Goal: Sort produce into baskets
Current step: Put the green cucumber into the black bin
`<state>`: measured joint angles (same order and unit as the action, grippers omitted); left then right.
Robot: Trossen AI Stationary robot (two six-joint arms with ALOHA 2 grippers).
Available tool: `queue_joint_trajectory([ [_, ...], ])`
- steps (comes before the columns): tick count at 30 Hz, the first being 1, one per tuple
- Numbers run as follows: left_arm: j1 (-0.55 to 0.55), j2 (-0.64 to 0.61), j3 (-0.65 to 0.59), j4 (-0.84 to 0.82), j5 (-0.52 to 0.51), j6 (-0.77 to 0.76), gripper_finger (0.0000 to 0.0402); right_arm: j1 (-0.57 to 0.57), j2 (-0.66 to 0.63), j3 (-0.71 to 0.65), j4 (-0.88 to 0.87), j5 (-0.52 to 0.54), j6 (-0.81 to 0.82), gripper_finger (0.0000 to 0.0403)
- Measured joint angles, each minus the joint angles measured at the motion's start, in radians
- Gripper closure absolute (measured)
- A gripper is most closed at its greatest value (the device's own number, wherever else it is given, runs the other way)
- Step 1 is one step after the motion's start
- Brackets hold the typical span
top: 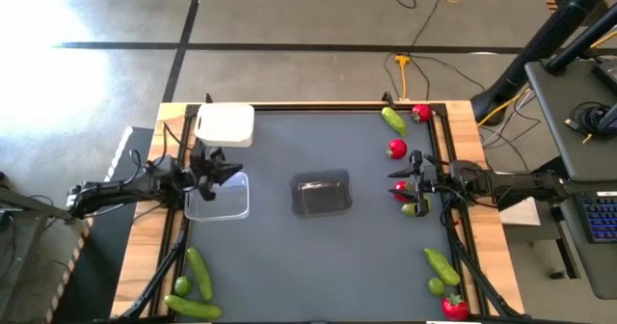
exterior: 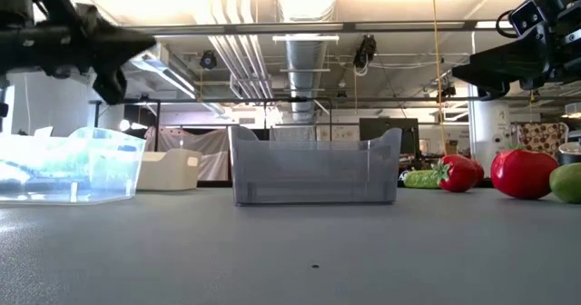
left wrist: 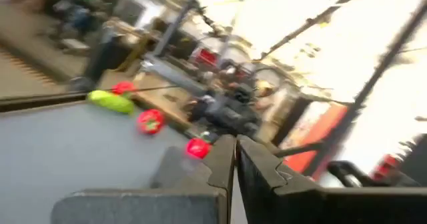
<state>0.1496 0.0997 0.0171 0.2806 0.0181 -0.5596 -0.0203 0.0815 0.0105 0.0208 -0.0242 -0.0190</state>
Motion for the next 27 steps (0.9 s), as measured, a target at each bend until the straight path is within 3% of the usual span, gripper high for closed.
queue_joint_trajectory([
  [12,-0.052,0.237,0.004,0.536,0.024,-0.049,0.0400,0.000,0.000,0.000,0.002,-0.001,0.000,0.0207],
  [17,-0.090,0.341,0.004,0.597,0.019,-0.100,0.0400,0.000,0.000,0.000,0.003,-0.001,0.000,0.0207],
  [24,-0.089,0.400,0.022,0.598,-0.105,-0.110,0.0400,0.000,0.000,0.000,0.005,-0.001,0.000,0.0207],
  [27,-0.089,0.417,0.071,0.599,-0.114,-0.116,0.0400,0.000,0.000,0.000,0.005,-0.001,0.000,0.0207],
])
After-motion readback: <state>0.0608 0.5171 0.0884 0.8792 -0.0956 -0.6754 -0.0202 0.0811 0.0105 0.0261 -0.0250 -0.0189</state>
